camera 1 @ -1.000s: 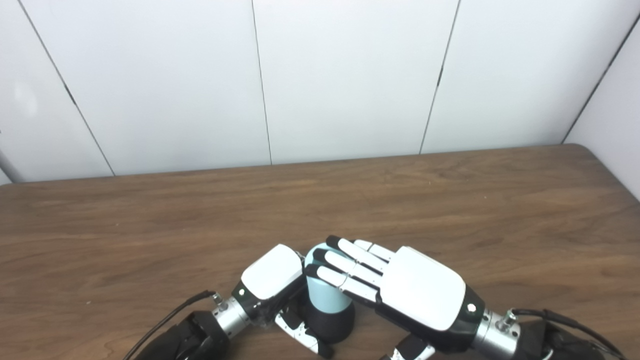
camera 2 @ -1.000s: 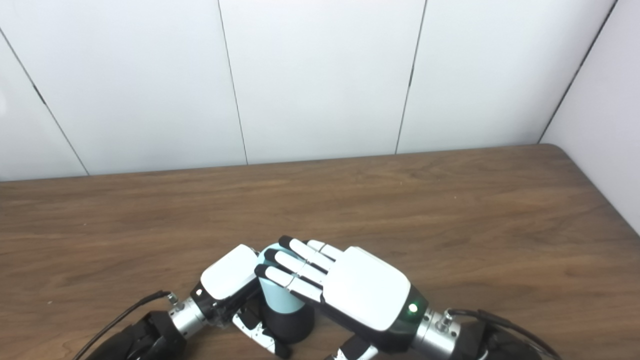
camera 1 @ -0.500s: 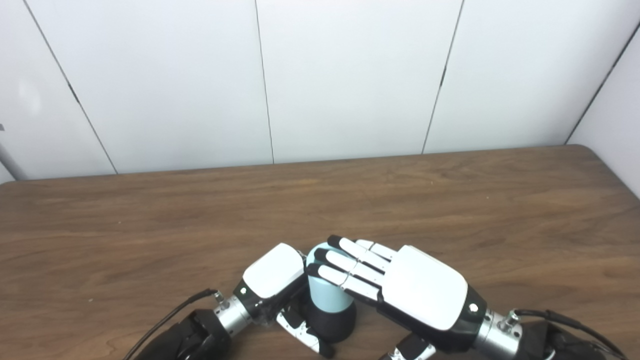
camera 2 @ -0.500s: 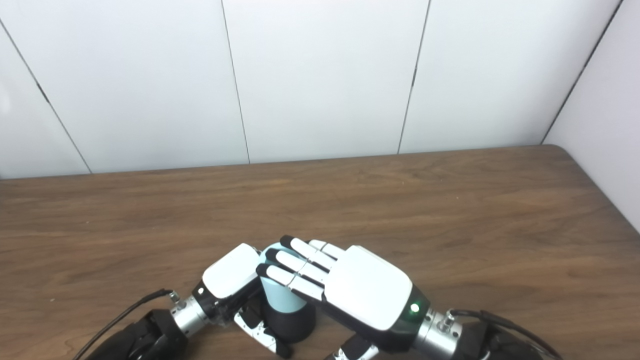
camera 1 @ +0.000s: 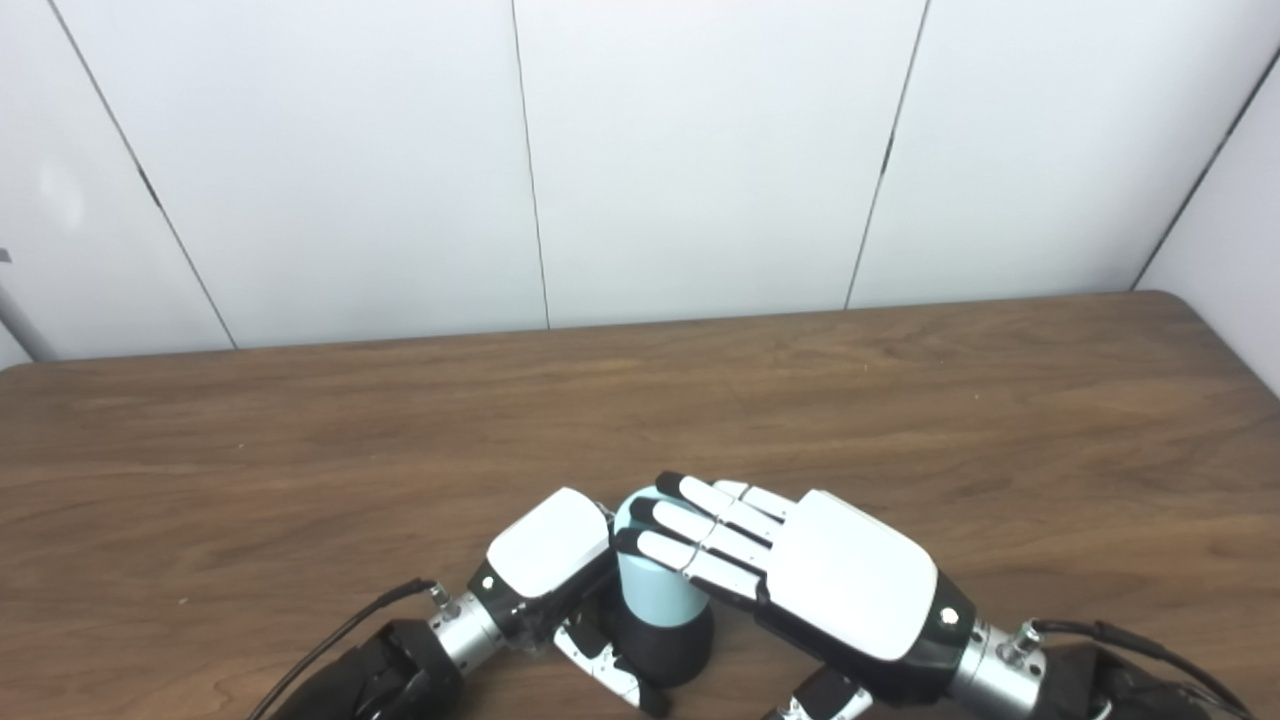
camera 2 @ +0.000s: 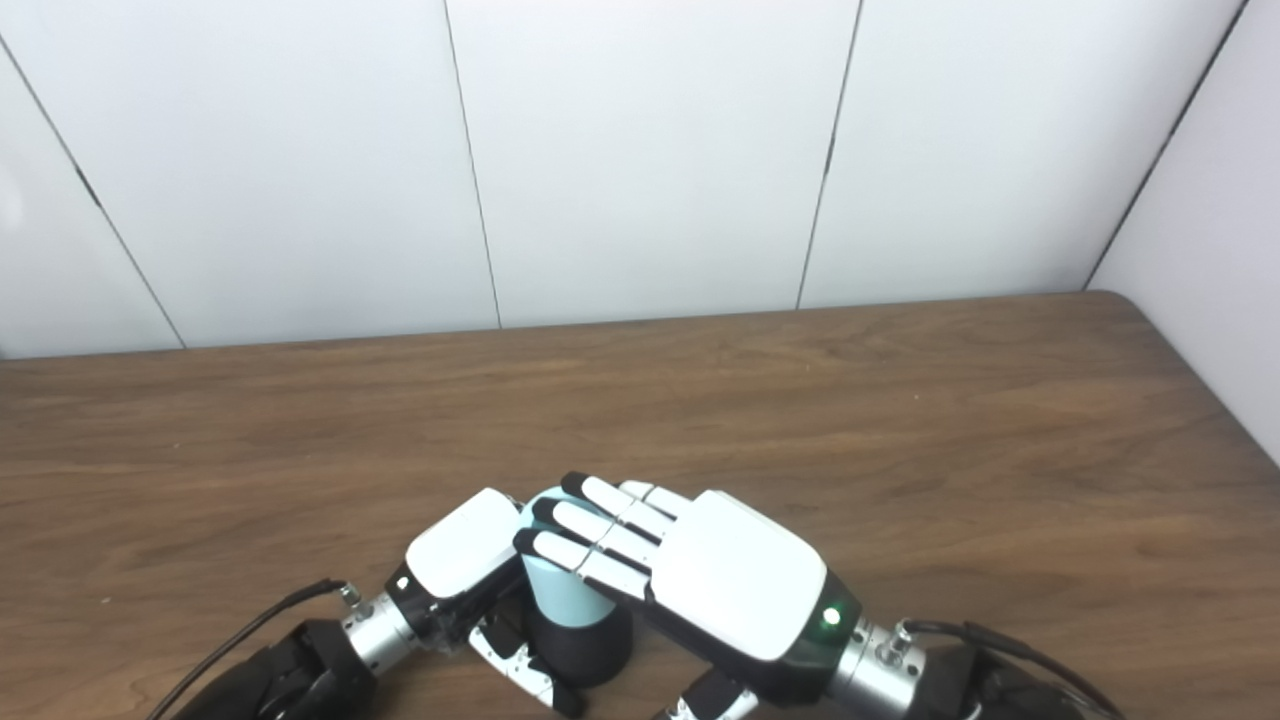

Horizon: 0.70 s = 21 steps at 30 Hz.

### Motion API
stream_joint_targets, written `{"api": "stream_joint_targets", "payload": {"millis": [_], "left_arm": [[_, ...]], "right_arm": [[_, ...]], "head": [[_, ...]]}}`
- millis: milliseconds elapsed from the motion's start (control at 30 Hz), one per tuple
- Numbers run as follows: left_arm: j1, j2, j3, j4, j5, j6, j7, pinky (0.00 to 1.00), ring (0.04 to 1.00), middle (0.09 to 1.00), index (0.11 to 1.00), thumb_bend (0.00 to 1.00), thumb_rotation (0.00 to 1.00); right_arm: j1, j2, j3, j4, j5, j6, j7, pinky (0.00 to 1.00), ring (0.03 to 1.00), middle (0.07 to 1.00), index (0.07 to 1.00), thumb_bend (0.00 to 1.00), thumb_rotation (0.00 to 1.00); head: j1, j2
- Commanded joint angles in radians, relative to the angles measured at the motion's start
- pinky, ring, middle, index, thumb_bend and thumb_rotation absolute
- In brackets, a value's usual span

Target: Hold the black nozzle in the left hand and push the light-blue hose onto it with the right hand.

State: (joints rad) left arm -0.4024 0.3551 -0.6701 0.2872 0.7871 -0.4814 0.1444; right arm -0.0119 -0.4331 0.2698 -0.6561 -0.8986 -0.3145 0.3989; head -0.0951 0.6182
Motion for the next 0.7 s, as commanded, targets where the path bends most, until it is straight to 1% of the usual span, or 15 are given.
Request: {"api": "stream_joint_targets", "payload": {"millis": [0,67,133,200,300,400,467,567,667], "left_arm": [[0.048,0.009,-0.029,0.033,0.01,0.012,-0.015,0.09,0.14,0.198,0.482,0.52,0.04],[0.051,0.008,-0.024,0.03,0.007,0.012,-0.023,0.09,0.14,0.199,0.482,0.52,0.04],[0.051,0.007,-0.021,0.031,0.01,0.012,-0.03,0.09,0.141,0.198,0.482,0.52,0.04],[0.048,0.008,-0.026,0.042,0.016,0.012,-0.018,0.09,0.143,0.201,0.482,0.52,0.04],[0.042,0.011,-0.04,0.061,0.019,0.012,0.006,0.09,0.139,0.195,0.482,0.52,0.04],[0.04,0.012,-0.042,0.061,0.021,0.012,0.004,0.09,0.14,0.194,0.482,0.52,0.04],[0.038,0.012,-0.045,0.063,0.018,0.012,0.007,0.09,0.143,0.2,0.482,0.52,0.04],[0.04,0.01,-0.041,0.063,0.019,0.012,0.006,0.09,0.147,0.207,0.482,0.52,0.04],[0.04,0.01,-0.04,0.06,0.024,0.012,0.005,0.09,0.139,0.195,0.482,0.52,0.04]], "right_arm": [[0.037,-0.02,0.019,0.034,-0.005,-0.004,0.058,0.87,0.967,0.972,0.93,0.68,0.81],[0.036,-0.015,0.013,0.03,0.004,0.0,0.047,0.87,0.979,0.987,0.942,0.71,0.83],[0.033,-0.009,0.008,0.026,0.013,0.002,0.039,0.9,0.99,0.996,0.953,0.73,0.85],[0.029,-0.005,0.003,0.023,0.018,0.003,0.033,0.93,0.998,0.999,0.962,0.75,0.86],[0.022,0.004,-0.006,0.016,0.019,0.004,0.024,0.94,1.0,1.0,0.974,0.76,0.85],[0.009,0.018,-0.015,0.014,0.011,0.005,0.015,0.93,1.0,1.0,0.98,0.76,0.88],[-0.004,0.032,-0.019,0.016,0.004,0.008,0.012,0.95,1.0,1.0,0.989,0.75,0.89],[-0.019,0.053,-0.027,0.022,0.004,0.004,-0.005,0.96,1.0,1.0,0.979,0.74,0.89],[-0.029,0.065,-0.034,0.021,0.002,0.001,-0.007,0.99,1.0,1.0,0.995,0.74,0.88]], "head": [[0.0,0.001],[0.0,0.001],[-0.003,-0.002],[-0.003,-0.003],[-0.006,-0.003],[-0.004,-0.003],[-0.004,-0.004],[-0.007,-0.002],[-0.006,-0.003]]}}
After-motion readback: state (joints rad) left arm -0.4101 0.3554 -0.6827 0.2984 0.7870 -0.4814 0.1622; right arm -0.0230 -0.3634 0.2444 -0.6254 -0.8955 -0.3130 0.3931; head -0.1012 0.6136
